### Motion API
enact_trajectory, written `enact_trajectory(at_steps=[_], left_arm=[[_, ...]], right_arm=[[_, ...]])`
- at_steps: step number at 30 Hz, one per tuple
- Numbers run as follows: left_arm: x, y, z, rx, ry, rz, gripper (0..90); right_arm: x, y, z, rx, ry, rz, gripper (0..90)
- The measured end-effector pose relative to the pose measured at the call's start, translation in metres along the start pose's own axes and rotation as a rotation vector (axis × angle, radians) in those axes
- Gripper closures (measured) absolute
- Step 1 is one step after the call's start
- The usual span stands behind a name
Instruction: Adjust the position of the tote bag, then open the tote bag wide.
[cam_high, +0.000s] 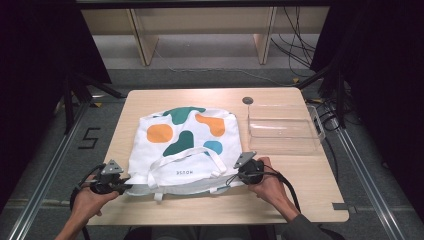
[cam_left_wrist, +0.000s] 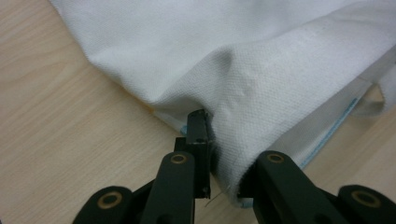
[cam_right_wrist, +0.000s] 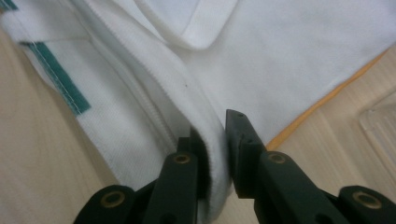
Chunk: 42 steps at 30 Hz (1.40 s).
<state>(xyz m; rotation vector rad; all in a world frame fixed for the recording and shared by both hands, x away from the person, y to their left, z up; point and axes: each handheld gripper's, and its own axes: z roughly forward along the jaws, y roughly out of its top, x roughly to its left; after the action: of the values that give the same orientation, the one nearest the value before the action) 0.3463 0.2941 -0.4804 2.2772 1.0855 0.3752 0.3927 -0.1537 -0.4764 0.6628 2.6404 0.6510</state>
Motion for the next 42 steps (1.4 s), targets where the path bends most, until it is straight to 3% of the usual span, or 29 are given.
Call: enact_trajectory(at_steps=[1,2,3,7,8,10,11,15,18,22,24,28,32,36,40,42], left_arm=[[-0.002,0.0,-0.003,-0.007,-0.005,0.008,80.6],[-0.004,0.0,-0.006,-0.009,-0.012,0.013,80.6],[-0.005,-0.001,-0.008,-0.023,-0.015,0.016,80.5],[-0.011,0.0,-0.018,-0.027,-0.021,0.024,80.7],[-0.013,0.0,-0.019,-0.026,-0.018,0.037,80.7],[-0.016,-0.001,-0.02,-0.024,-0.023,0.022,80.7],[-0.017,-0.001,-0.02,-0.025,-0.029,0.03,80.8],[-0.018,-0.002,-0.022,-0.022,-0.038,0.024,80.8],[-0.018,-0.003,-0.024,-0.026,-0.034,0.044,80.8],[-0.02,-0.004,-0.025,-0.024,-0.036,0.046,80.8],[-0.019,-0.004,-0.025,-0.029,-0.042,0.037,80.8],[-0.019,-0.003,-0.029,-0.034,-0.036,0.035,81.0],[-0.017,0.002,-0.035,-0.039,-0.041,0.06,80.9],[-0.019,0.011,-0.044,-0.047,-0.042,0.076,81.5],[-0.021,0.021,-0.054,-0.048,-0.041,0.11,82.5],[-0.019,0.029,-0.063,-0.043,-0.044,0.116,82.6]], right_arm=[[0.002,0.0,-0.003,-0.014,-0.011,0.038,83.7],[0.001,0.0,-0.007,-0.009,0.017,0.044,83.8],[-0.001,0.0,-0.01,-0.025,0.025,0.015,83.9],[0.005,-0.006,-0.021,-0.06,0.016,0.066,83.8],[0.004,-0.008,-0.023,-0.065,0.019,0.055,83.8],[0.003,-0.009,-0.027,-0.071,0.015,0.032,83.8],[0.004,-0.009,-0.03,-0.074,0.019,0.062,83.8],[0.004,-0.01,-0.04,-0.093,0.018,0.071,83.6],[0.005,-0.01,-0.042,-0.097,0.032,0.06,83.6],[0.007,-0.01,-0.042,-0.103,0.047,0.081,83.6],[0.006,-0.01,-0.045,-0.093,0.019,0.063,83.6],[0.008,-0.007,-0.049,-0.105,0.026,0.066,83.6],[0.005,-0.005,-0.053,-0.106,0.045,0.051,83.8],[0.001,0.002,-0.063,-0.123,0.053,0.07,84.1],[-0.009,0.013,-0.075,-0.131,0.059,0.02,84.7],[-0.013,0.021,-0.085,-0.128,0.089,0.033,85.2]])
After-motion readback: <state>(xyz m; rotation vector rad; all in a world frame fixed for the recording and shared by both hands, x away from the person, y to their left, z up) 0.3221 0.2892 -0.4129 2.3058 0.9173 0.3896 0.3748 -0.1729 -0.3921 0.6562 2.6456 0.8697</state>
